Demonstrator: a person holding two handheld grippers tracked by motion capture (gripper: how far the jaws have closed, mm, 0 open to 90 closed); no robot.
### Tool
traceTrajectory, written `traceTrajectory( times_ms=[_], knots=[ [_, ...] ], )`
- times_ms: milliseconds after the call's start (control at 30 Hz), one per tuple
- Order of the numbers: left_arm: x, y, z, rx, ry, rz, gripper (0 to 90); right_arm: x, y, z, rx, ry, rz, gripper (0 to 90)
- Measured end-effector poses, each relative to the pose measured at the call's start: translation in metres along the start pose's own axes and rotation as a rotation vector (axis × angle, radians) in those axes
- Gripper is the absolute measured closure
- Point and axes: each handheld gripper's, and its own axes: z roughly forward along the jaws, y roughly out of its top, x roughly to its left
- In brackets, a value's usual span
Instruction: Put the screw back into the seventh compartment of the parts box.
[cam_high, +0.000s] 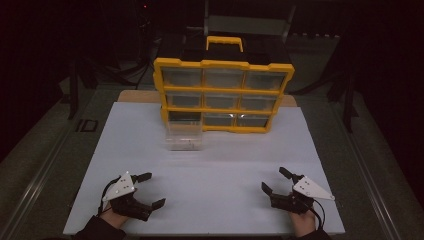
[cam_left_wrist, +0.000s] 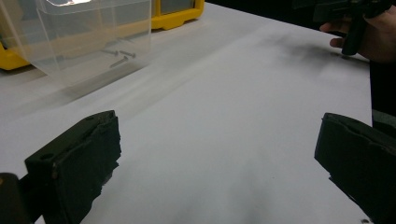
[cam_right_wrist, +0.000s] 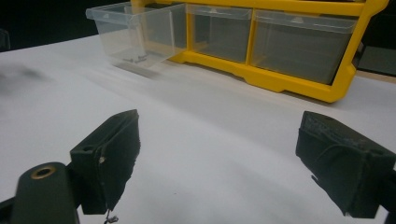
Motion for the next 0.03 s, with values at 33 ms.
traceTrajectory(
  times_ms=[33],
  knots=[
    [0.0000, 0.0000, 0.0000, 0.000, 0.000, 0.000, 0.0, -0.0002, -0.0001, 0.0002, 0.000, 0.000, 0.001, 13.9]
  ],
)
